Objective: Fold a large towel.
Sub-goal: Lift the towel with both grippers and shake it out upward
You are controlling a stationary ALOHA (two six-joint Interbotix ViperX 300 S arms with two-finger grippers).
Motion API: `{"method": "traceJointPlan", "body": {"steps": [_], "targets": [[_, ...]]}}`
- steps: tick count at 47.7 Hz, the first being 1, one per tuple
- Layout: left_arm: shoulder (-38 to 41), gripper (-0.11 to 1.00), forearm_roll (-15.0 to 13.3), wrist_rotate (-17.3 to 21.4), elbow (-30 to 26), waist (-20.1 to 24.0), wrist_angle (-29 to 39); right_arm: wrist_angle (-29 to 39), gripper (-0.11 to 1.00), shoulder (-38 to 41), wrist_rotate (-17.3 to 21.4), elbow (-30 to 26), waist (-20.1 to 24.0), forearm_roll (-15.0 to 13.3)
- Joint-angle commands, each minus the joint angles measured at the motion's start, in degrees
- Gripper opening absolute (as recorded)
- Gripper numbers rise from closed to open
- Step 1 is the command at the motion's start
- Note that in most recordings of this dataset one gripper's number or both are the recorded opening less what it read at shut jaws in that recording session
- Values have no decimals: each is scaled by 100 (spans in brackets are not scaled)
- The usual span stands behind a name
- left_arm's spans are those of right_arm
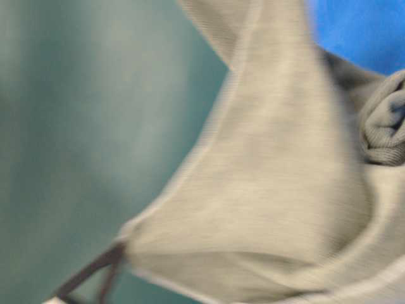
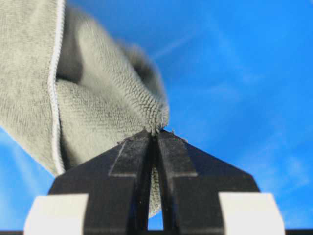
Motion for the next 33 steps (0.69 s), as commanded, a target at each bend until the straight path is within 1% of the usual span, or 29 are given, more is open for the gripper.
{"method": "traceJointPlan", "body": {"steps": [1,4,10,16,20,25,33], "targets": [[-483,2,0,9,-176,26,-44,-44,3,-114,53,-378,-70,-264],[-756,2,9,9,-193,35,-53,-105,3,-167,123,-554,-141,-387],[-1292,2,9,0,-185,35,-62,-202,3,-202,255,-826,-360,-545],[-1723,2,0,-18,-149,26,-53,-536,3,-272,475,-1072,-633,-554],[-1978,2,0,-97,-149,-44,-26,-817,3,-360,642,-1204,-668,-554],[-2250,2,-9,-185,-176,-281,-26,-1389,3,-571,853,-1336,-668,-492],[-2575,2,-9,-193,-246,-984,-26,-1854,3,-993,1204,-1450,-642,-281]]}}
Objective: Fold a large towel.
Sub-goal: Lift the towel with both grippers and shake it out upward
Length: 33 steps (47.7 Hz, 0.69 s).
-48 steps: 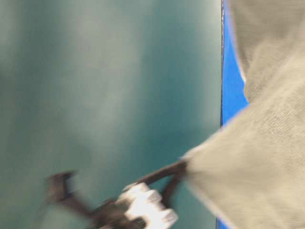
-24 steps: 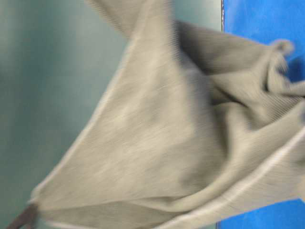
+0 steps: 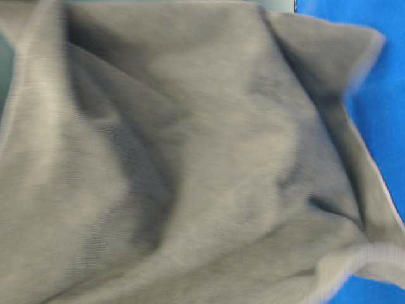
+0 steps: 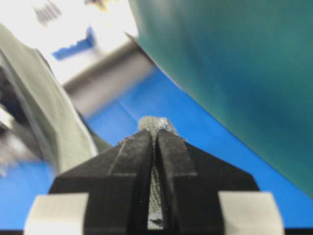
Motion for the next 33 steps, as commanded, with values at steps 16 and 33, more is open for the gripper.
{"method": "traceJointPlan", "body": {"steps": [16,33], "targets": [[-193,2,-18,-176,-316,-2013,-255,-1055,3,-211,141,-290,1143,598],[105,2,-44,-396,-642,-2944,-527,-1986,3,-149,114,-290,1573,510]]}}
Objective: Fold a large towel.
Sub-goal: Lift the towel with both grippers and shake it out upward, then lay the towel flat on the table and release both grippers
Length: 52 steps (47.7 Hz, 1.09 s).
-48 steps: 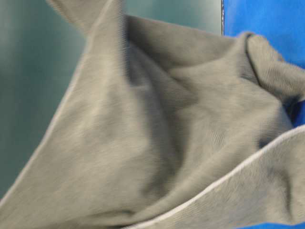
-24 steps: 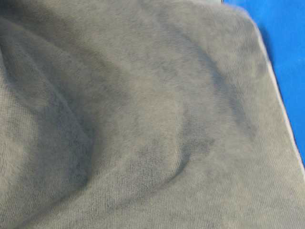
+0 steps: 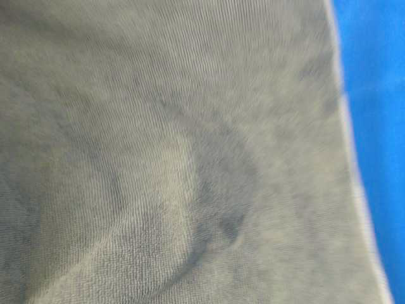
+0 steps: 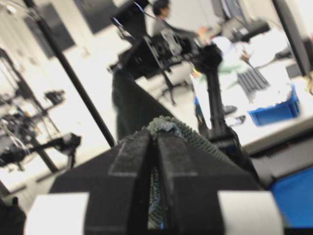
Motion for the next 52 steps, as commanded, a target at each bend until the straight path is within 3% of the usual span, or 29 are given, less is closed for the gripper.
{"method": "traceJointPlan", "body": {"steps": [1,8,15,20,25,29,37,41,47,52], "targets": [[176,2,-18,-105,-211,-62,-35,-158,3,70,-9,-132,18,-26],[290,2,-18,-229,-255,26,-35,-149,3,149,-9,-88,9,-79],[255,2,-44,-448,-229,606,141,44,3,229,26,-9,-229,-202],[308,2,-53,-1063,-185,1564,554,202,3,325,97,141,-606,-141],[404,2,-26,-1767,-44,2689,993,290,3,510,413,360,-1204,-53],[501,2,0,-2021,105,3410,1195,475,3,703,633,483,-1749,-62],[712,2,9,-1819,483,4658,1301,694,3,1213,747,554,-2733,-88],[879,2,9,-1529,562,5177,1292,686,3,1538,747,510,-3129,-114],[1160,2,9,-1090,571,5511,1274,633,3,2065,738,396,-3524,-211],[1371,2,0,-1002,598,5502,1257,615,3,2303,738,299,-3560,-369]]}}
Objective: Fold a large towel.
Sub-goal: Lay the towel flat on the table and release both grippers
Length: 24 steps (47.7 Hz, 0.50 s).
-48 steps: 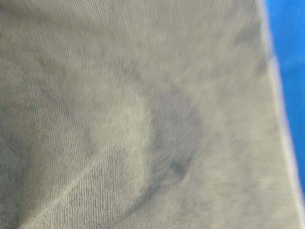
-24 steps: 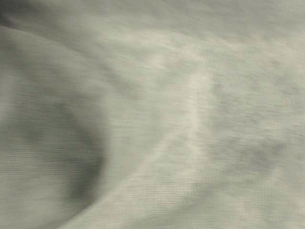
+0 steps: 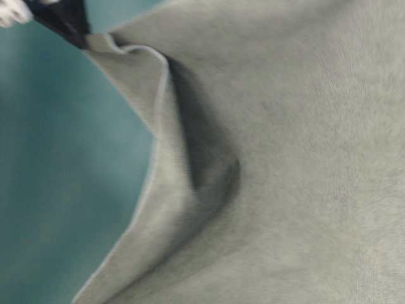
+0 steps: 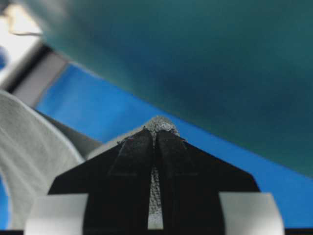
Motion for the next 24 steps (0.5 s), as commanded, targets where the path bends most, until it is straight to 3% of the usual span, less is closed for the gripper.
{"method": "traceJointPlan", "body": {"steps": [1,7,13,24], "targets": [[141,2,0,9,-26,9,-53,-70,3,132,0,-229,-9,-141],[185,2,-18,-9,114,-229,-53,-26,3,105,0,-185,0,-149],[114,2,-53,-114,360,-773,-44,158,3,-105,18,88,132,-123],[193,2,-62,-1125,976,-1986,-35,817,3,-615,53,888,923,272]]}}
